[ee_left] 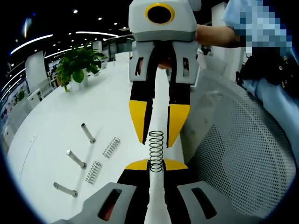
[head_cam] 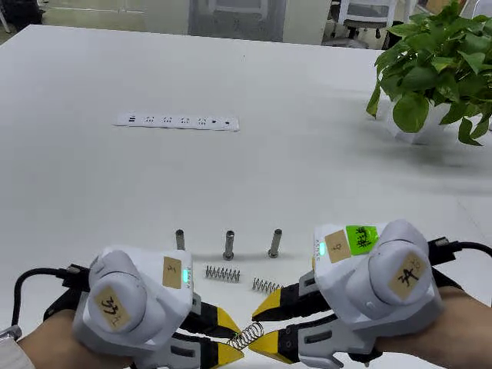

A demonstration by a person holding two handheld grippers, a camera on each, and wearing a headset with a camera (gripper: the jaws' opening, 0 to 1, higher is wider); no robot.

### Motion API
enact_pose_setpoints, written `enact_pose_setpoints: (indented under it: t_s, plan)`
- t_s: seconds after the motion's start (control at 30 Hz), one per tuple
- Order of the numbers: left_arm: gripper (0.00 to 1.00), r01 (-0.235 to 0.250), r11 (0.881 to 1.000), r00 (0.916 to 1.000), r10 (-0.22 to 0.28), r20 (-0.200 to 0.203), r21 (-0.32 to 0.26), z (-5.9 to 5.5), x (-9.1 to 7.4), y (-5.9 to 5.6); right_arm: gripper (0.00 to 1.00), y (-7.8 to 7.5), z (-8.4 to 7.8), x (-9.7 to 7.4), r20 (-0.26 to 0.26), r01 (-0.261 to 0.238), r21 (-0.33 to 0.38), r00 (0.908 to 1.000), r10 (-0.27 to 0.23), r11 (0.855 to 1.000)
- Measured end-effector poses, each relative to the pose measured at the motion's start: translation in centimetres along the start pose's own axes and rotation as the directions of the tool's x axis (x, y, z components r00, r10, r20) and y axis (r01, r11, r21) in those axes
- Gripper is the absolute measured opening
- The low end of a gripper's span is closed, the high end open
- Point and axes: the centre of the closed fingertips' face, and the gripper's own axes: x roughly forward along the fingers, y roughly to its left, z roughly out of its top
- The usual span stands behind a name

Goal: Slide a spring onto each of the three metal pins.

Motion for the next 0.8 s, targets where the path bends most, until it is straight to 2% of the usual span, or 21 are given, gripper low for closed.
enact_pose_setpoints:
  t_s: [0.23,0.6,0.8]
  plan:
    - [0.09,0.007,1.000,1.0000,-0.007,-0.003,0.017,0.2,0.2,-0.2,0.16,0.3,-0.4,0.8,-0.035,-0.033,-0.015,0.9989,0.032,0.999]
    - [0.09,0.018,1.000,0.9998,-0.018,-0.004,0.020,0.4,0.4,-0.3,0.14,0.5,-0.7,1.2,-0.039,-0.050,-0.006,0.9980,0.050,0.999]
    - [0.09,0.030,0.999,0.9992,-0.030,-0.026,0.035,0.3,0.8,-0.5,0.12,0.6,-1.1,1.2,-0.053,-0.056,0.000,0.9970,0.056,0.998]
